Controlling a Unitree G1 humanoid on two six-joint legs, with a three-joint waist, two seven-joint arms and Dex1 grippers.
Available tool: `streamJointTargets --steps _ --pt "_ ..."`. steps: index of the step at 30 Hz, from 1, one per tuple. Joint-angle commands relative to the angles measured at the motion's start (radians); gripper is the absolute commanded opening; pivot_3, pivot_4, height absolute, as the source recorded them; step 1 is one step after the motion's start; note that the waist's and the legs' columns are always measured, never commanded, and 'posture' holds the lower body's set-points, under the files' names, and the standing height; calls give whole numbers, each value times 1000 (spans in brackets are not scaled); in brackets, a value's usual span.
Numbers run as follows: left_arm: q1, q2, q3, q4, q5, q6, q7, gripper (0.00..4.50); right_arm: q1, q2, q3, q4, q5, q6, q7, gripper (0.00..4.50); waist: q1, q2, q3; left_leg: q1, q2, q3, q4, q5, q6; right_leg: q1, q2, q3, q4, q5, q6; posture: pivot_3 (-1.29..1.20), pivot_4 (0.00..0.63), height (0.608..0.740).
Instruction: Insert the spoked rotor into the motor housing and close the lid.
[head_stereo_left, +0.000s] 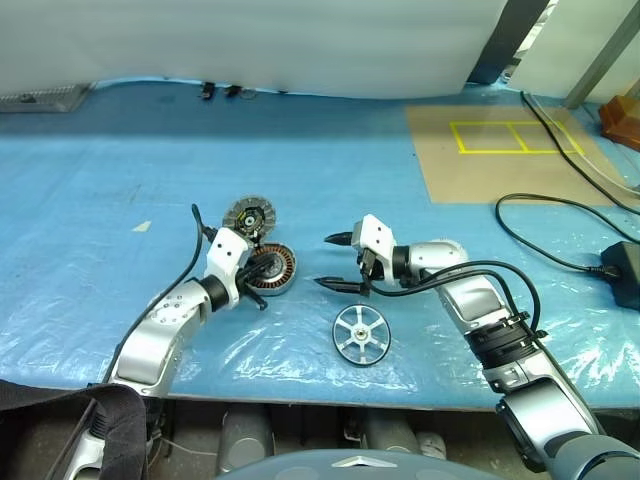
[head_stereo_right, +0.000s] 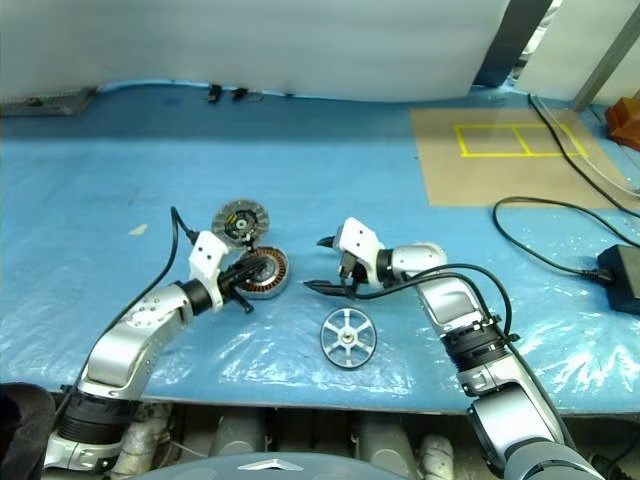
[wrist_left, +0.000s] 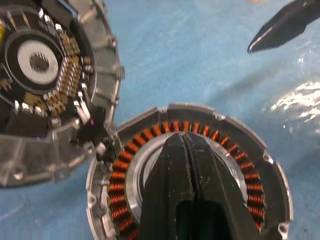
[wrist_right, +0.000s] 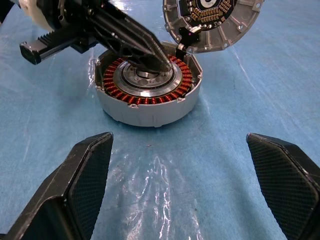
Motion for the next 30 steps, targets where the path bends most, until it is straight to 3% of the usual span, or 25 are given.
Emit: streamJointTargets --steps 1,25,30 --pt "7 -1 -9 -8 14 -24 -1 37 -18 -1 -14 -19 1 -16 -2 4500 0 0 0 0 0 0 0 0 0 0 0 0 0 0 0 0 150 740" --pt "54 34 -46 -22 39 -11 -46 37 -29 3 -10 -23 -2 -13 -6 4500 0 1 0 0 0 0 -1 0 0 0 0 0 -1 0 0 0 150 740" --pt "75 6 46 -84 -81 -38 -84 37 -29 1 -17 -26 8 -2 -1 4500 -1 1 0 0 0 0 0 0 0 1 0 0 -1 0 0 0 150 740"
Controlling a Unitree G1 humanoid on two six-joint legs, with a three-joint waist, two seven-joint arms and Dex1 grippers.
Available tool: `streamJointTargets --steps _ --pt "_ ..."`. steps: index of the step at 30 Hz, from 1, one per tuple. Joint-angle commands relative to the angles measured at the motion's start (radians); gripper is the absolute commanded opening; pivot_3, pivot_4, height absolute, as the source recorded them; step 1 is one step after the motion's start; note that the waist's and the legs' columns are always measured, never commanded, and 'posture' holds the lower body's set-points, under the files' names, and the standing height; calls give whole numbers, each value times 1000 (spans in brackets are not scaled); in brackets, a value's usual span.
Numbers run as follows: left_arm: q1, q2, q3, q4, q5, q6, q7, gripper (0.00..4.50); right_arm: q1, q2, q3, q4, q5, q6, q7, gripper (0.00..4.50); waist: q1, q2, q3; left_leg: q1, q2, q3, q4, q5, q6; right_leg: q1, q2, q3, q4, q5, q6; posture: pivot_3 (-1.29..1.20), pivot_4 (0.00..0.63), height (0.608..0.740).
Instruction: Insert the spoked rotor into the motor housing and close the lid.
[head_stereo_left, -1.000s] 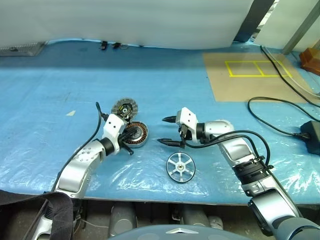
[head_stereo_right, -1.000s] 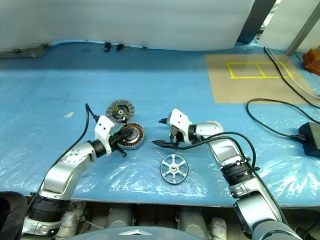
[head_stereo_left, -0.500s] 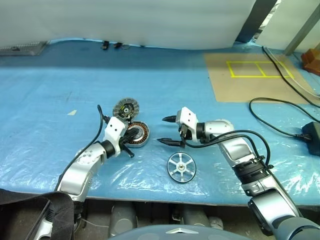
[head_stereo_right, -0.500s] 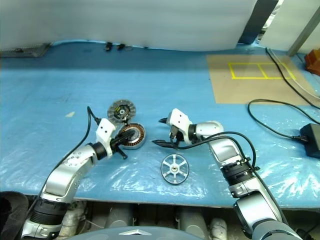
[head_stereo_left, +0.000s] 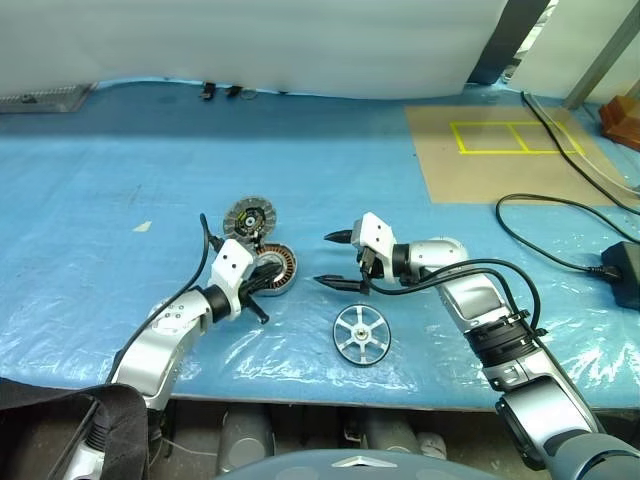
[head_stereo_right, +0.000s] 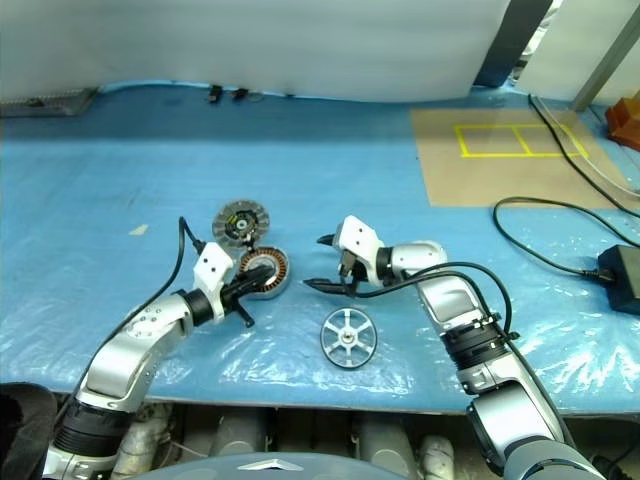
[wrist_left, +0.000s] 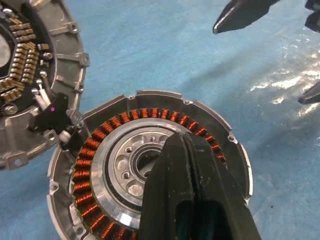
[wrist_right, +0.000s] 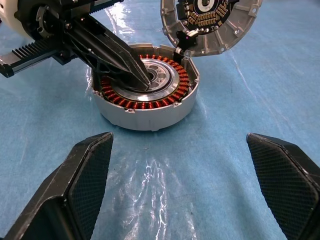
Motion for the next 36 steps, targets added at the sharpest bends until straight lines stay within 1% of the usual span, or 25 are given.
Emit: streamJointTargets --steps 1,3,7,12,17,21,27,31,36 --pt "43 31 64 -73 -81 -39 -70 37 -22 2 -21 -29 19 8 4 4500 -1 0 0 0 0 0 0 0 0 0 0 0 0 0 0 0 150 740" --pt "72 58 87 -100 -111 -65 -116 37 -24 5 -28 -34 33 23 10 4500 -2 0 0 0 0 0 -1 0 0 -1 1 0 -1 0 0 0 150 740" --pt "94 89 162 -128 -172 -99 -156 37 -36 13 -49 -54 77 78 25 4500 0 1 1 0 0 0 -2 0 0 -1 0 0 -2 0 0 0 150 740" --pt "118 102 217 -108 -185 -161 -183 37 -36 -5 -43 -81 96 108 55 4500 0 1 1 0 0 0 -1 0 0 -1 0 0 -2 0 0 0 150 740" --pt "184 84 218 -131 -163 -253 -189 37 3 -78 -11 -136 85 137 117 4500 1 1 1 0 0 0 -2 0 0 -1 0 0 -3 0 0 0 150 740" --pt "246 75 184 -154 -165 -291 -208 37 14 -130 -9 -187 96 174 157 4500 1 1 1 0 0 0 -2 0 0 -1 0 0 -3 0 0 0 150 740" --pt "329 125 140 -213 -135 -291 -237 37 18 -203 41 -254 41 138 199 4500 0 1 1 2 1 0 -3 0 0 0 0 0 -2 -3 6 0 150 740" --pt "366 155 175 -250 -150 -296 -236 37 -13 -209 52 -302 46 188 200 4500 0 1 1 1 0 0 -2 0 0 0 0 0 -2 -1 2 0 150 740" --pt "432 167 186 -296 -122 -334 -222 37 -15 -241 94 -362 21 218 221 4500 0 1 1 2 0 0 -3 0 0 0 0 0 -3 -2 3 0 150 740"
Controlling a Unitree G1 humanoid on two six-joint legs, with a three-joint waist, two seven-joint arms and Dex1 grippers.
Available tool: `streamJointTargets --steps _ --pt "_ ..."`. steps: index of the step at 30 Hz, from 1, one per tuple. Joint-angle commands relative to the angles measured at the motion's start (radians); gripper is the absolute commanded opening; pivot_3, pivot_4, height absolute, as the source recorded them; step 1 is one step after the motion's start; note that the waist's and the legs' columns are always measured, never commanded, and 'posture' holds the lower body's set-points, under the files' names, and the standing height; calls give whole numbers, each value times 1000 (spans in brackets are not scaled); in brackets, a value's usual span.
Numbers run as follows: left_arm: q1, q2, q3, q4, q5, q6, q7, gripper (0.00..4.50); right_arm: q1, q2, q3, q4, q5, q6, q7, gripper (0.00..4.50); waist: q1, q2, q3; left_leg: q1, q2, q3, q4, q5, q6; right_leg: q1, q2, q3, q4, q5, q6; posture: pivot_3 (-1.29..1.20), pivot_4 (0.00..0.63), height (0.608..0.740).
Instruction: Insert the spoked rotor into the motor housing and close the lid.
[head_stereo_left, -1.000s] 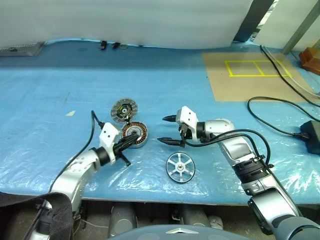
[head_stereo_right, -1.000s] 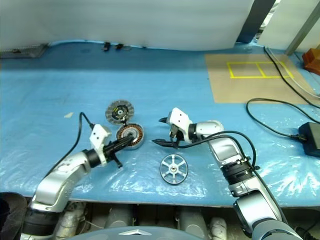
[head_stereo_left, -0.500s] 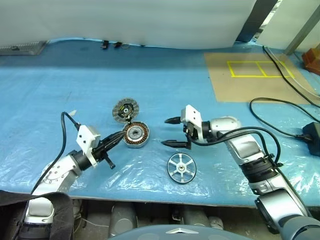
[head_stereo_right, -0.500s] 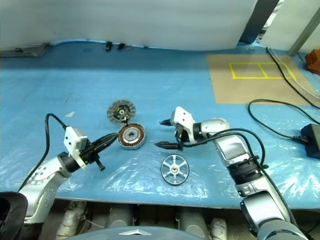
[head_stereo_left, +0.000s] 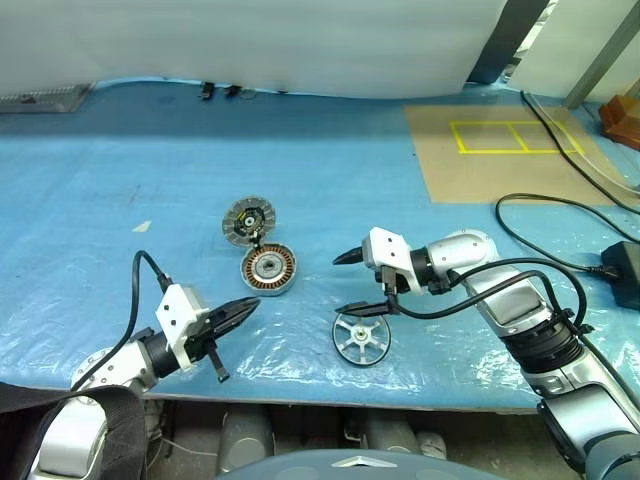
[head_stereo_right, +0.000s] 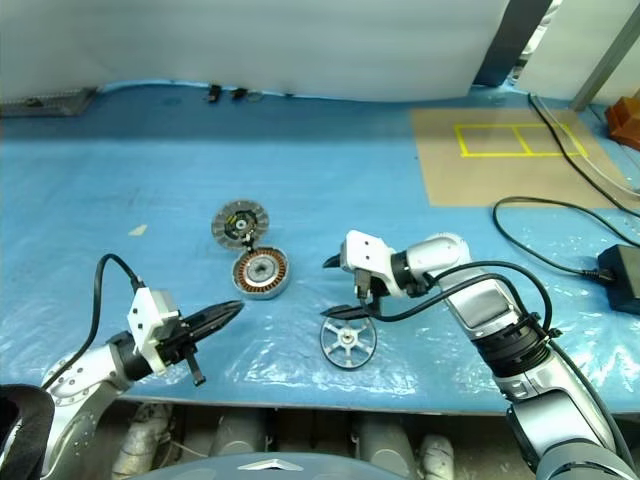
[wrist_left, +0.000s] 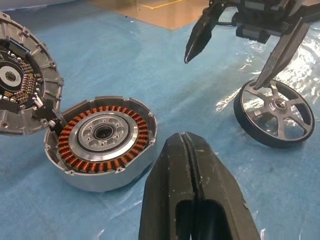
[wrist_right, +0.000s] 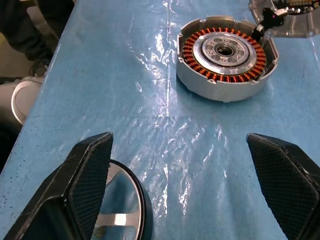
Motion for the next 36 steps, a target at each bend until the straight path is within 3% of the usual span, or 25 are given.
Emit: streamJointTargets --steps 1,11,14,18,27,36 --pt "28 2 15 -62 16 -40 16 37 -17 -31 32 -64 -18 15 21 4500 0 0 0 0 0 0 0 0 0 0 0 0 0 0 0 0 150 740" --pt "63 -7 -32 -122 27 -20 58 37 43 -173 38 -168 -31 60 54 4500 3 0 0 1 0 0 0 0 0 1 0 0 0 -1 1 0 150 740" --pt "58 -12 -49 -110 32 -20 65 0 56 -211 31 -189 -31 64 58 3862 1 1 0 1 0 0 0 0 0 1 0 0 1 -1 2 0 150 740" --pt "51 -12 -62 -100 35 -19 70 0 88 -258 24 -239 -45 75 37 2438 1 1 0 1 0 0 0 0 0 1 0 0 1 -2 4 0 150 740" --pt "3 9 -64 -86 20 7 57 0 156 -255 22 -413 -14 245 -37 2438 1 1 0 1 0 -1 1 0 0 2 0 0 1 -2 4 0 150 740" --pt "-16 19 -53 -83 16 22 55 0 119 -195 -19 -382 3 252 -111 2438 2 2 -1 2 0 -8 3 0 0 3 0 1 2 -1 5 0 150 740"
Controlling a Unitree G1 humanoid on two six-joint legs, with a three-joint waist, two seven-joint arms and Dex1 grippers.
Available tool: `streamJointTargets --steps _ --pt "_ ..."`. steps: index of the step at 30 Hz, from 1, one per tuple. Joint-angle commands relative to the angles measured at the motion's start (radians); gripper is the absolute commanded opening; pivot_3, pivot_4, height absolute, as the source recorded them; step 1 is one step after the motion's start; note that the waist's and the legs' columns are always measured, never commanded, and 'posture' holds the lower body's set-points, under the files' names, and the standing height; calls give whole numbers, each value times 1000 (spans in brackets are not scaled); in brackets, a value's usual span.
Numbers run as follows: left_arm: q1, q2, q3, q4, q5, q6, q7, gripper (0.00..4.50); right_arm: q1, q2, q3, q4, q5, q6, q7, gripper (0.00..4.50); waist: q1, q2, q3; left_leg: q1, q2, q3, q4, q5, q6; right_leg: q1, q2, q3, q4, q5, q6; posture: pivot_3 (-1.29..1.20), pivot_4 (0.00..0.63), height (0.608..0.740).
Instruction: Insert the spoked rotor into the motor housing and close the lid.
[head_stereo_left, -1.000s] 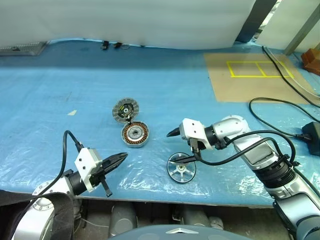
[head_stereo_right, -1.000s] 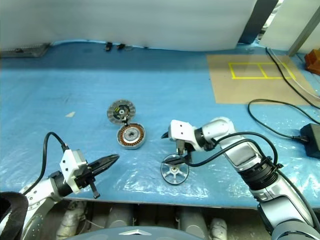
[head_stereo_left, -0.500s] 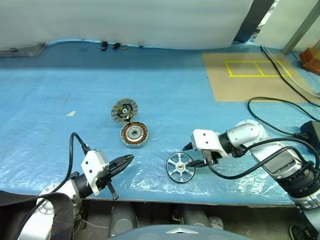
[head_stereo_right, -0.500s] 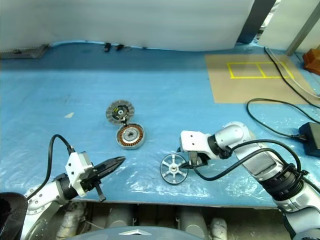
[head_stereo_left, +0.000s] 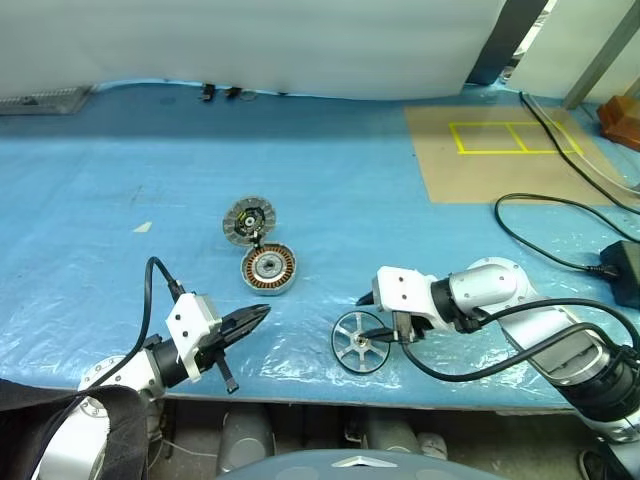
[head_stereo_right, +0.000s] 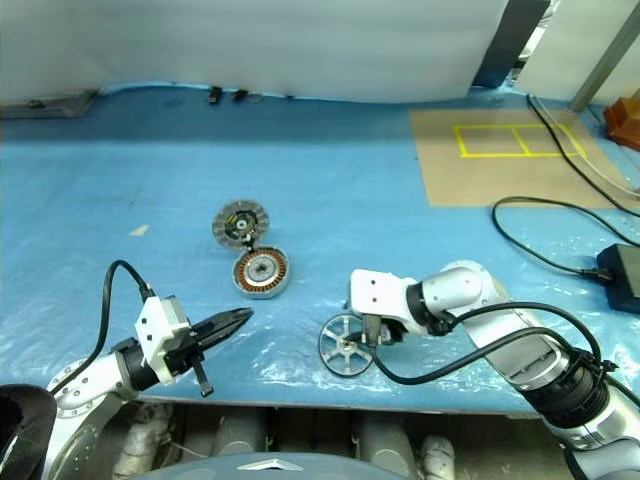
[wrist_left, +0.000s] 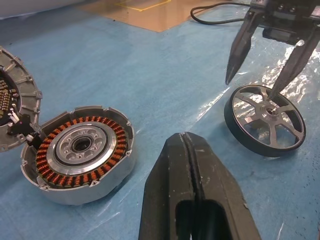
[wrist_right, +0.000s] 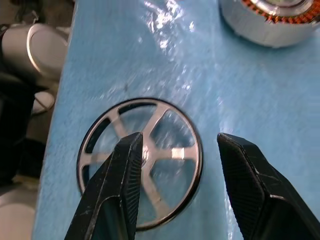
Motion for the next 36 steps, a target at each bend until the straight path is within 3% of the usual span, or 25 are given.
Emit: streamJointTargets --steps 1,11,20,36 --pt "-9 9 15 -11 -12 -2 -2 0 -19 -15 -37 -19 46 22 20 2438 1 0 0 0 0 0 0 0 0 0 0 0 0 0 0 0 150 740" --pt "5 7 16 -1 0 -15 -1 0 -10 -87 -23 -89 136 109 75 2438 1 0 0 0 0 -1 0 0 0 1 0 0 0 1 -2 0 150 740" --pt "-4 2 13 12 7 -22 -1 0 26 -142 37 -75 103 110 71 2438 2 1 0 0 0 -1 0 0 0 3 0 0 0 0 0 0 150 740" --pt "15 1 10 17 14 -40 2 0 -64 -81 49 -42 111 208 19 2438 0 1 -1 0 0 -1 1 0 0 3 0 0 1 0 0 0 150 740"
